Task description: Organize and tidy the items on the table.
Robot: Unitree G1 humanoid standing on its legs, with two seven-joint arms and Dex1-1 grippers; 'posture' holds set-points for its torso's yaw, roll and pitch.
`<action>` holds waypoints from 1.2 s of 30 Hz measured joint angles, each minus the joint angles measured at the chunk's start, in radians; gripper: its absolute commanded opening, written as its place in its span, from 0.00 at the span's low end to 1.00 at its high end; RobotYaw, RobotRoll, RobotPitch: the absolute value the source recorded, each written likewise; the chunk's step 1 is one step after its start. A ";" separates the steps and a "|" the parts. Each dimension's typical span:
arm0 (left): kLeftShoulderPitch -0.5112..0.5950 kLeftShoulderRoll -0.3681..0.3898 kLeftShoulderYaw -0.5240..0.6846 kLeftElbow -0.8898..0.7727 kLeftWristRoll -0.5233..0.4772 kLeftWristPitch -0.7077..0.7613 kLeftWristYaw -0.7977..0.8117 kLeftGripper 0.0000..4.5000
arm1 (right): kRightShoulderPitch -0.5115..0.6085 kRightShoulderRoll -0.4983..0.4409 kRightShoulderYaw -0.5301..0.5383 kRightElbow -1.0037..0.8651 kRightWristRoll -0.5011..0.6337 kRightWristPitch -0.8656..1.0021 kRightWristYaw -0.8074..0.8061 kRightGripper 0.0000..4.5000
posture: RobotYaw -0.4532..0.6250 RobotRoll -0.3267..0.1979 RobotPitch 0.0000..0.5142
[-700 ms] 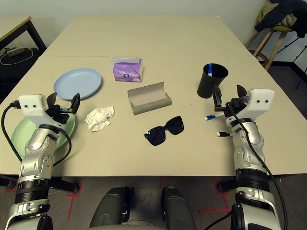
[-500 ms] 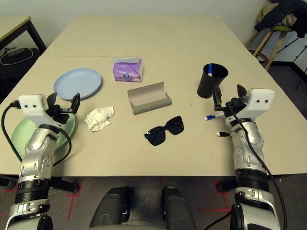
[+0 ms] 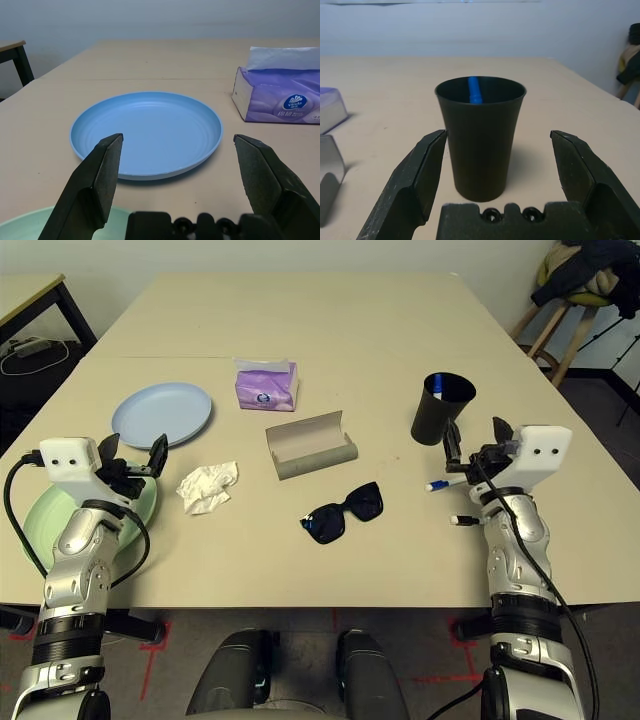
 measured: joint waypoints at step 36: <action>-0.026 0.059 0.005 -0.037 -0.043 0.086 -0.048 1.00 | -0.027 -0.211 0.208 -0.056 0.175 0.072 0.928 0.99 | 0.62 0.62 0.15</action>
